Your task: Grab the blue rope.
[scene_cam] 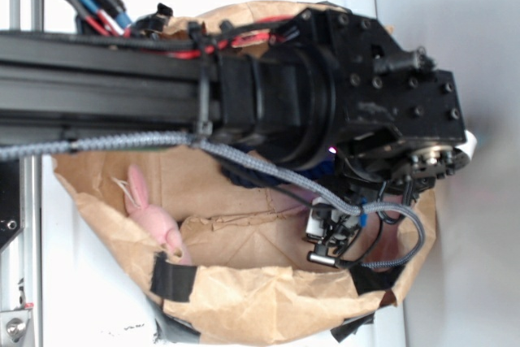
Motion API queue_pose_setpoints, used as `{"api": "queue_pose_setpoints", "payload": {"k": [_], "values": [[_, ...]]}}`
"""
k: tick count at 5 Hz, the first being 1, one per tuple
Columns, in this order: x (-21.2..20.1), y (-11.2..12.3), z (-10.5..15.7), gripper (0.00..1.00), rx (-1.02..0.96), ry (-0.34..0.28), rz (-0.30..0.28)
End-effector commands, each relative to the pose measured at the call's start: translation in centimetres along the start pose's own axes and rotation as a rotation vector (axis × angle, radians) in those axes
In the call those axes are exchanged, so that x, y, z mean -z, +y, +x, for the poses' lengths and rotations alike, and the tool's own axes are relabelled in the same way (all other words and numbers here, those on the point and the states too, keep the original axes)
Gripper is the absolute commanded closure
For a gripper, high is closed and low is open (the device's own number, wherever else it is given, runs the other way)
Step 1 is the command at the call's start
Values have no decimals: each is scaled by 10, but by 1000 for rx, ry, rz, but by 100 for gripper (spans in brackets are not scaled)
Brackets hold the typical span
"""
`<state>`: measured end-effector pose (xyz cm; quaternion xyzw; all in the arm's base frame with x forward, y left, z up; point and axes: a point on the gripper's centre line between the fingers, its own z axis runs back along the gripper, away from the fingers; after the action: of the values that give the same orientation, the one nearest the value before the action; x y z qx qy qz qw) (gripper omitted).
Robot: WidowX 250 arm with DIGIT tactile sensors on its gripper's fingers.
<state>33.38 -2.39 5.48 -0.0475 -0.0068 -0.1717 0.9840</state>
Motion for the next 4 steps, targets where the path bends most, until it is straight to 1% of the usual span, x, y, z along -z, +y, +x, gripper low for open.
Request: {"api": "queue_pose_setpoints", "payload": {"k": [1,2,3,4], "values": [[-15,-1,-2,0,1,-117,36],[-15,-8,-18,0,38,-199,48],[-7,-13,-25,100,30,-178,77],[-9,-14,-25,100,22,-185,121]]}}
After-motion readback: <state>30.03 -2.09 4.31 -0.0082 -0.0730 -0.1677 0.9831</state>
